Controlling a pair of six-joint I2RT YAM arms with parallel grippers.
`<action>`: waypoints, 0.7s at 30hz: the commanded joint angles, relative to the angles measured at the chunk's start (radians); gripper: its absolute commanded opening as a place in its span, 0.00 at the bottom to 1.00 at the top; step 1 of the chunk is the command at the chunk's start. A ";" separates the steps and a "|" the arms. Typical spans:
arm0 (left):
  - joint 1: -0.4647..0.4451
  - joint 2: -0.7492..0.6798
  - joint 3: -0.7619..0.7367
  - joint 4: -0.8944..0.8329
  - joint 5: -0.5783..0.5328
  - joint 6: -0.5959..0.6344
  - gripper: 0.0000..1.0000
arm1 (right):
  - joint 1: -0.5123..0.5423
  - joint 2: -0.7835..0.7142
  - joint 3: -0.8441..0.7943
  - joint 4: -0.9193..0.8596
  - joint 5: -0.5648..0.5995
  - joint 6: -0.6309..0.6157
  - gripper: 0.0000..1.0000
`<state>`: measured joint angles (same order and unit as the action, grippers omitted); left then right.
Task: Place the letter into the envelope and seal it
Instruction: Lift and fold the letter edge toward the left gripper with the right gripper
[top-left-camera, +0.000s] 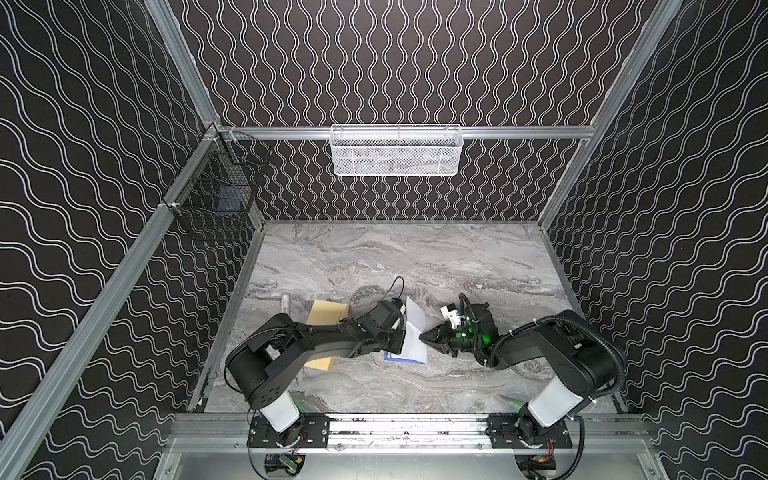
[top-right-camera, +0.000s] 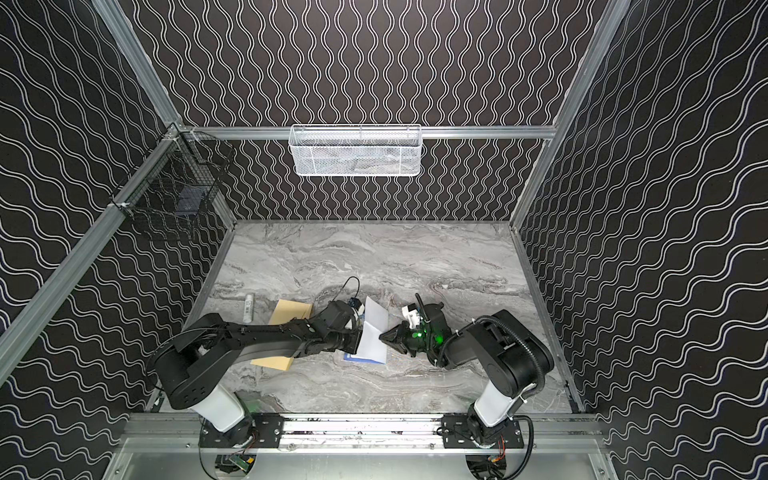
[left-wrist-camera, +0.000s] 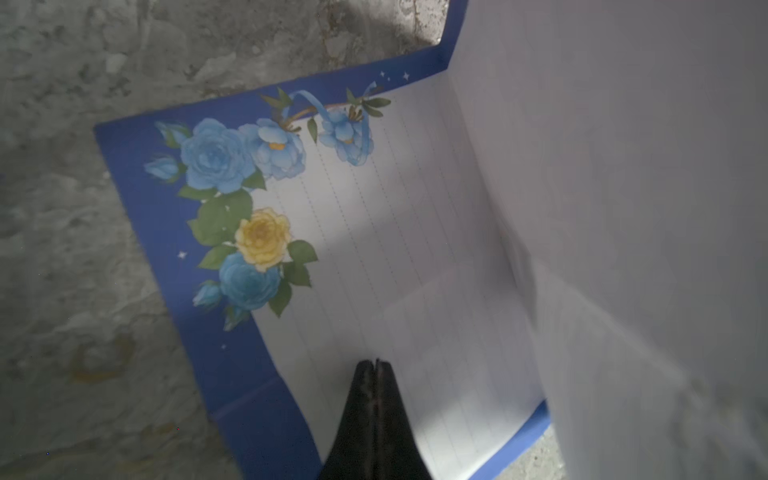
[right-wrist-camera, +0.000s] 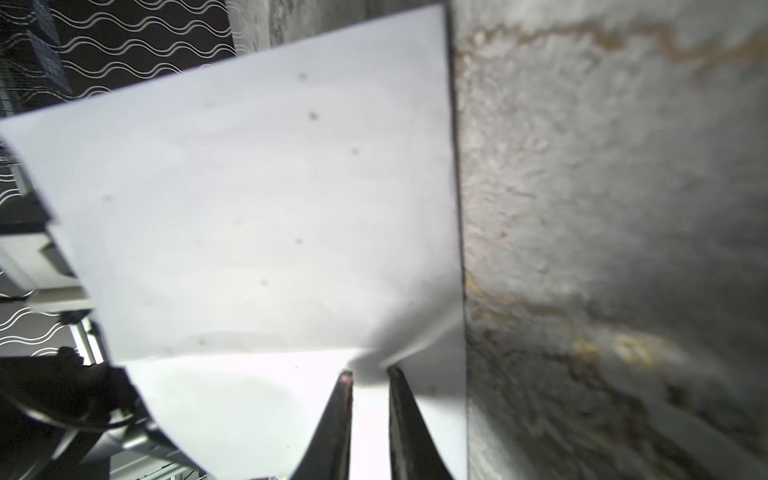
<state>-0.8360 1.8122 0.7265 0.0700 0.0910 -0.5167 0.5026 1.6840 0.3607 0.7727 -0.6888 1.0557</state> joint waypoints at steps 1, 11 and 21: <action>-0.001 0.004 -0.009 -0.066 0.006 0.011 0.00 | 0.007 0.018 0.006 0.053 0.018 0.009 0.17; 0.004 -0.075 0.003 -0.147 -0.079 -0.011 0.05 | 0.025 0.012 0.039 -0.148 0.098 -0.062 0.15; 0.009 -0.115 0.004 -0.153 -0.076 -0.030 0.11 | 0.048 0.038 0.052 -0.097 0.083 -0.044 0.14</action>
<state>-0.8295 1.6814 0.7288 -0.0910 0.0147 -0.5438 0.5449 1.7252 0.4099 0.6933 -0.6224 1.0058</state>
